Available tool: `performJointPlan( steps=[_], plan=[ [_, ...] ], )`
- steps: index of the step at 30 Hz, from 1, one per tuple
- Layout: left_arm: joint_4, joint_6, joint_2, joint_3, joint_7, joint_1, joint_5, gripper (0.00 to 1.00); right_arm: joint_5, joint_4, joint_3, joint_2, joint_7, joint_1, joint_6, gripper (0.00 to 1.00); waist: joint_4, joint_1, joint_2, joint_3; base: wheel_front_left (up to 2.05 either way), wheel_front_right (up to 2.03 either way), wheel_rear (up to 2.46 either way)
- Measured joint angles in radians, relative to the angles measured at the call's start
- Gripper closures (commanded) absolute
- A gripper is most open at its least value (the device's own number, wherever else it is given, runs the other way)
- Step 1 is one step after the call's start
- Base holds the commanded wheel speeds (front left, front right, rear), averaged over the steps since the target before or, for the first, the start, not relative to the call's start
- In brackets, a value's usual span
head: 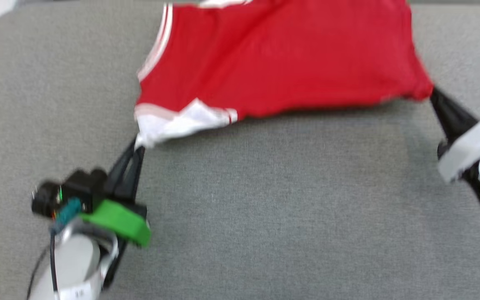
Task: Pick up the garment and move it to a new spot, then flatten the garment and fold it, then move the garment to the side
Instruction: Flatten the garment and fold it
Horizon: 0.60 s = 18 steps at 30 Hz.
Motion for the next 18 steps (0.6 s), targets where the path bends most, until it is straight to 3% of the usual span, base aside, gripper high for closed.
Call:
performJointPlan(
  steps=[18],
  plan=[
    [-0.048,0.043,-0.043,-0.045,0.079,0.491,-0.145,1.00,0.046,-0.095,-0.097,-0.034,-0.002,0.570,0.001,1.00,0.002,0.0000,0.0000,-0.279,0.00,0.00,0.00]
  ],
)
